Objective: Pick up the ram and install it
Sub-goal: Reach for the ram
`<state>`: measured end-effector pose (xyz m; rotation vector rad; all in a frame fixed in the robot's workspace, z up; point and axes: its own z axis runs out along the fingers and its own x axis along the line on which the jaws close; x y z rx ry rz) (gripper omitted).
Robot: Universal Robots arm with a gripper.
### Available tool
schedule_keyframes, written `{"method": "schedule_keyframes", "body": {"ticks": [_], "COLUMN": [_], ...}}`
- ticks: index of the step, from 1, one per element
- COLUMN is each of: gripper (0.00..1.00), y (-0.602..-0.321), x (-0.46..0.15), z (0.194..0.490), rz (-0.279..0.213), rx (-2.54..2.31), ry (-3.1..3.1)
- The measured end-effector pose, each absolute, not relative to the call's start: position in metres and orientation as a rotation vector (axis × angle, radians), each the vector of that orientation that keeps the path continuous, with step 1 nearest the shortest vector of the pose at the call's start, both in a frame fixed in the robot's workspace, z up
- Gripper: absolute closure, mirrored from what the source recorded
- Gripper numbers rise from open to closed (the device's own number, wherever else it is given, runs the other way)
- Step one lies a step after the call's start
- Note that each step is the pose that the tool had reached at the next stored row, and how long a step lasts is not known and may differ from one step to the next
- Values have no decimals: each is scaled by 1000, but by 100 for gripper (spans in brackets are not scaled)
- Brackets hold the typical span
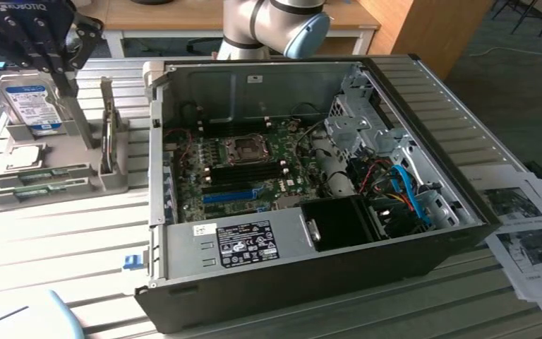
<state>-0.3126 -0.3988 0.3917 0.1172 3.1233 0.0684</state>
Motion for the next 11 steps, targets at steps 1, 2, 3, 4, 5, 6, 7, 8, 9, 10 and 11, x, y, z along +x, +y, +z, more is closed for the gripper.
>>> {"method": "schedule_keyframes", "body": {"ticks": [1, 2, 3, 4, 5, 6, 7, 8, 9, 10, 11], "gripper": [91, 91, 91, 91, 91, 91, 91, 91, 91, 91, 91], "y": [-399, -399, -399, -399, -399, -399, -399, -399, -399, -399, -399], "x": [-315, -317, -319, -321, -323, -325, -327, -329, -331, -333, -335], "z": [392, 392, 392, 392, 392, 392, 392, 392, 392, 392, 392], "rz": [68, 69, 69, 68, 68, 68, 68, 68, 69, 68, 68], "rx": [117, 117, 117, 117, 117, 117, 117, 117, 117, 117, 117], "ry": [3123, 3123, 3123, 3123, 3123, 3123, 3123, 3124, 3123, 3124, 3124]}}
